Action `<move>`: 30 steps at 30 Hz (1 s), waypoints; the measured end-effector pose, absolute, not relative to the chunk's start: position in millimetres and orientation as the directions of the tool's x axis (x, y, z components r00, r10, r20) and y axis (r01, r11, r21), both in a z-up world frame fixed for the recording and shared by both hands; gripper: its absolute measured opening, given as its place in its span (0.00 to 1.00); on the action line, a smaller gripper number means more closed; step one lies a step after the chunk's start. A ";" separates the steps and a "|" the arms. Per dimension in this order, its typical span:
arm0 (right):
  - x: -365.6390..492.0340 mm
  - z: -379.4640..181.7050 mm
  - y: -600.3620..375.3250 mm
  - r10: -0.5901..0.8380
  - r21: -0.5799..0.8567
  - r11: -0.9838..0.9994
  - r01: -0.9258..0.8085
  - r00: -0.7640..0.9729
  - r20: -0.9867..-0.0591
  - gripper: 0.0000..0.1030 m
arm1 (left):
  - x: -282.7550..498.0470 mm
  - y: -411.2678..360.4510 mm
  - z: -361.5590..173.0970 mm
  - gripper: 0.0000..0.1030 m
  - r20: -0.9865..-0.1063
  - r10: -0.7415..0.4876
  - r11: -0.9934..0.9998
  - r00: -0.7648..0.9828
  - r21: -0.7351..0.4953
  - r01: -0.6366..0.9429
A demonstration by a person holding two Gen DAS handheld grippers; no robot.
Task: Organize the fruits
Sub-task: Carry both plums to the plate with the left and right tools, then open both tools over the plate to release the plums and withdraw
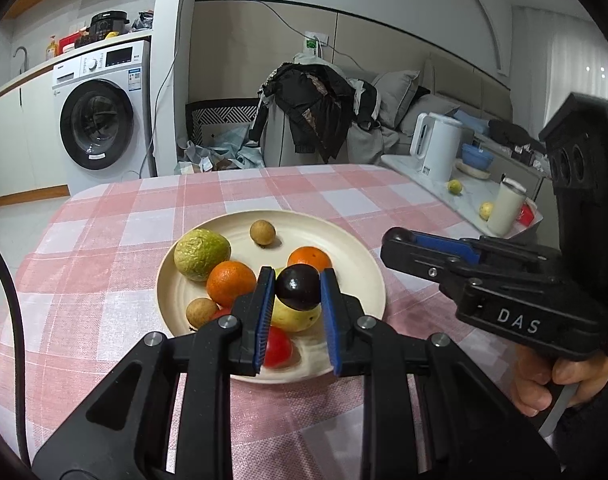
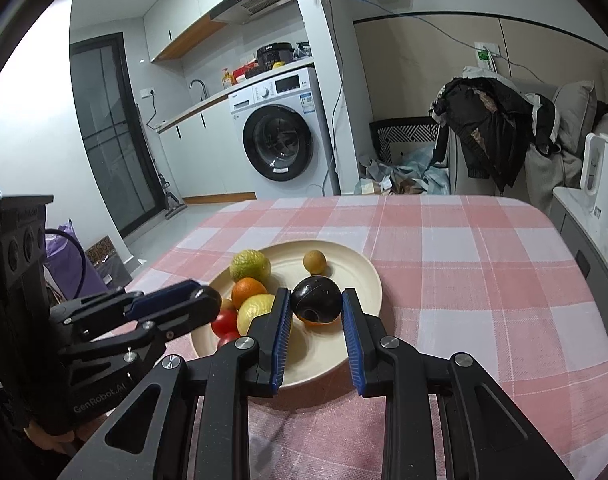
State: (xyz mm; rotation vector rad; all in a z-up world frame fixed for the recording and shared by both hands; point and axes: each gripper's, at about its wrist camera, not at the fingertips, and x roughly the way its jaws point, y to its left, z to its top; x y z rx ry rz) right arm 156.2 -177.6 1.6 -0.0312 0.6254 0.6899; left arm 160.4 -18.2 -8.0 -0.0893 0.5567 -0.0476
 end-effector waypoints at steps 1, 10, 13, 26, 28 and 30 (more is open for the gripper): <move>157.1 -0.5 -177.2 0.584 0.176 0.779 -0.602 0.593 -0.555 0.25 | 161.3 -18.3 -9.0 0.20 -0.525 -0.068 0.995 0.848 -0.096 0.021; 166.9 -19.7 -167.4 0.563 0.172 0.783 -0.598 0.562 -0.606 0.26 | 164.6 -19.0 -16.7 0.20 -0.538 -0.069 0.996 0.840 -0.086 0.027; 169.1 -24.6 -165.0 0.555 0.165 0.784 -0.598 0.557 -0.619 0.26 | 164.9 -19.8 -17.0 0.20 -0.537 -0.071 0.996 0.840 -0.085 0.030; 171.2 -26.7 -163.7 0.550 0.169 0.786 -0.595 0.547 -0.630 0.26 | 168.5 -17.6 -20.0 0.20 -0.549 -0.076 0.995 0.832 -0.092 0.031; 171.4 -26.1 -162.5 0.549 0.163 0.785 -0.597 0.550 -0.630 0.26 | 168.6 -16.1 -21.3 0.20 -0.549 -0.076 0.995 0.832 -0.095 0.028; 171.4 -26.3 -162.4 0.547 0.161 0.787 -0.596 0.552 -0.629 0.26 | 168.5 -14.7 -22.4 0.20 -0.549 -0.072 0.995 0.833 -0.097 0.023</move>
